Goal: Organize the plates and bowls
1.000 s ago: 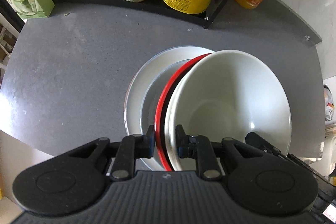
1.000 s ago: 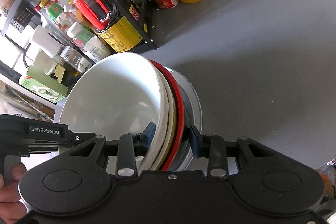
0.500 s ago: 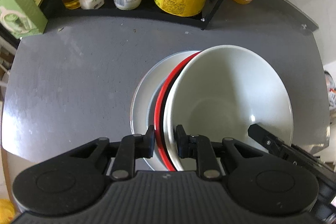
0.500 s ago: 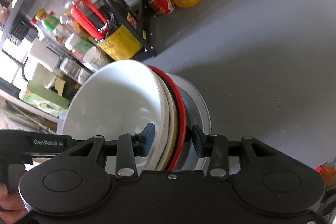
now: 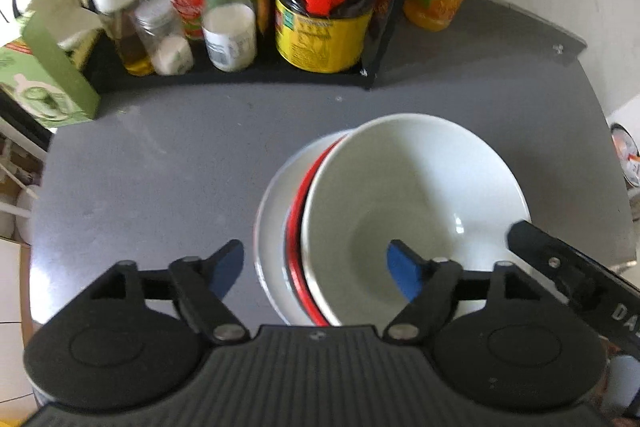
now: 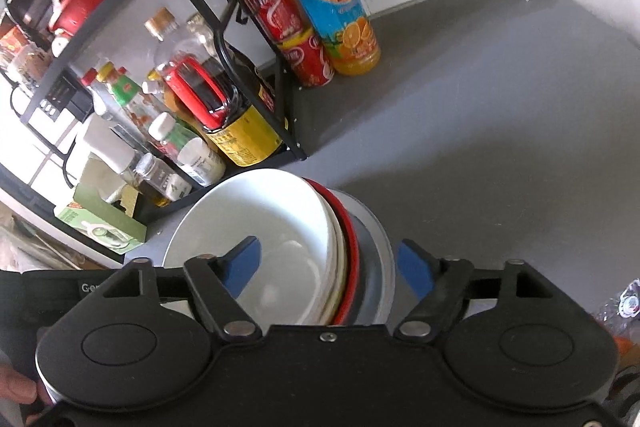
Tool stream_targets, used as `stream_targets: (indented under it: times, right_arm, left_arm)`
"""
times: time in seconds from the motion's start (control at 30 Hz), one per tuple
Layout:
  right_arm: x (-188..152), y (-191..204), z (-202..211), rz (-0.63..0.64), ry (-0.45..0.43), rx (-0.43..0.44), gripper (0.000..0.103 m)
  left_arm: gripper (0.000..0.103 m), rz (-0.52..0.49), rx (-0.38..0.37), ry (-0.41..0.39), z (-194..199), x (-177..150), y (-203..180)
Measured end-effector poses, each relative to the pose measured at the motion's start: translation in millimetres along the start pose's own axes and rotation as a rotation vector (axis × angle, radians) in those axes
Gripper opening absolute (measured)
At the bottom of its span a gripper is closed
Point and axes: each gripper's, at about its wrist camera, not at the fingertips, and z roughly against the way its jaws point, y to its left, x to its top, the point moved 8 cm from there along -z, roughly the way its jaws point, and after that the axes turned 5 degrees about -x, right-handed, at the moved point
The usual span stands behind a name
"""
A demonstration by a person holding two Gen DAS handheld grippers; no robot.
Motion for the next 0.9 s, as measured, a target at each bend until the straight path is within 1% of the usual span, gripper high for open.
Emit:
stream_targets:
  times: [0.07, 0.17, 0.27, 0.33, 0.4, 0.47, 0.53, 0.67, 0.77, 0.9]
  right_arm:
    - [-2, -5, 15, 0.008, -0.024, -0.008, 0.094]
    - [-6, -16, 36, 0.003, -0.030, -0.011, 0.096]
    - [-9, -25, 56, 0.014, -0.056, -0.010, 0.098]
    - [-14, -31, 67, 0.030, -0.063, -0.037, 0.098]
    - [-21, -36, 75, 0.033, -0.051, -0.054, 0.103]
    - [-28, -39, 83, 0.039, -0.051, -0.060, 0.103]
    - [-34, -41, 91, 0.043, -0.051, -0.064, 0.103]
    - [-43, -46, 107, 0.036, -0.054, -0.070, 0.103]
    - [-49, -49, 121, 0.039, -0.066, -0.078, 0.103]
    - [-55, -53, 141, 0.062, -0.089, -0.091, 0.103]
  left_arm:
    - [0.082, 0.006, 0.006, -0.012, 8, -5, 1]
    - [0.084, 0.022, 0.012, -0.039, 19, -14, -1]
    - [0.085, 0.043, 0.034, -0.060, 35, -28, -3]
    - [0.088, 0.035, 0.036, -0.075, 44, -37, -5]
    - [0.089, 0.033, 0.048, -0.078, 52, -48, -7]
    - [0.089, 0.041, 0.038, -0.085, 59, -58, -8]
    - [0.090, 0.031, 0.041, -0.093, 67, -66, -11]
    - [0.092, 0.010, 0.021, -0.101, 79, -82, -19]
    - [0.093, -0.007, 0.011, -0.113, 85, -93, -25]
    - [0.093, 0.003, 0.003, -0.120, 91, -107, -27]
